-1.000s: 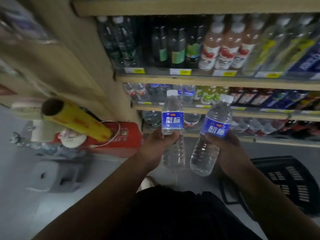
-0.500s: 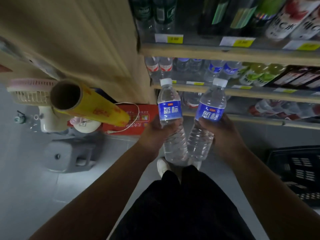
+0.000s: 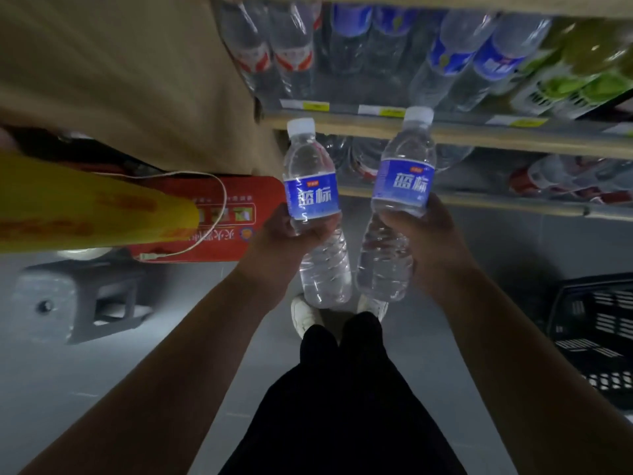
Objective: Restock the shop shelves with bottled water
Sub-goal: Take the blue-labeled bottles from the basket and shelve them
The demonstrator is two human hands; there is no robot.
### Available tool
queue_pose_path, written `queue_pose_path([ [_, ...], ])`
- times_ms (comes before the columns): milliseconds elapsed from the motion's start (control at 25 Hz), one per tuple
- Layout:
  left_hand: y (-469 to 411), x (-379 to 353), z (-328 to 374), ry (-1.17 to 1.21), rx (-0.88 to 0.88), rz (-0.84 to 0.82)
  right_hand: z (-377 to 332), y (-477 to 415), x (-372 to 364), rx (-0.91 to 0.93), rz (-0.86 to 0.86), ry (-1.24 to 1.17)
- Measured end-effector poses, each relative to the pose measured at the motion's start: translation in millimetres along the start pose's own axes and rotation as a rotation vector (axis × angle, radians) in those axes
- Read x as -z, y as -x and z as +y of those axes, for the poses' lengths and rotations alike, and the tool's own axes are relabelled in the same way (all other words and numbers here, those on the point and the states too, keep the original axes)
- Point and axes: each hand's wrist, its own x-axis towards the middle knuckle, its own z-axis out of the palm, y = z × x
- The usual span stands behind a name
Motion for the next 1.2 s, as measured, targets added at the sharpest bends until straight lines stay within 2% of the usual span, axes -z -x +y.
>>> queue_pose_path([
  [200,-62.5,-10.5,-33.5,-0.029,-0.053,-0.038,43.3,-53.1,17.1,0.047,0.059,0.156],
  [360,-97.7,-15.1,-45.3,-0.017,-0.069,-0.024,50.8,-84.0,29.8,0.144,0.035,0.326],
  [520,-117.6,-20.6,-37.0,0.026,-0.085,-0.006,25.5,-113.7,28.8,0.283,0.052,0.517],
  [760,-125.2,-23.6,-4.4,0.016,-0.125,-0.004,-32.2,-144.6,15.4,0.431,0.079,0.615],
  [1000,-128.7,-23.9,6.2,0.007,-0.148,0.053,-51.3,-162.7,-4.3,0.701,0.104,0.707],
  [1120,-127.2,-22.8,2.7,-0.008,-0.16,0.083,-46.6,-171.6,-11.2,0.964,0.201,0.832],
  [1200,-126.7,-23.3,-0.3,0.025,-0.161,0.078,-41.4,-179.3,-15.4,1.056,0.286,0.809],
])
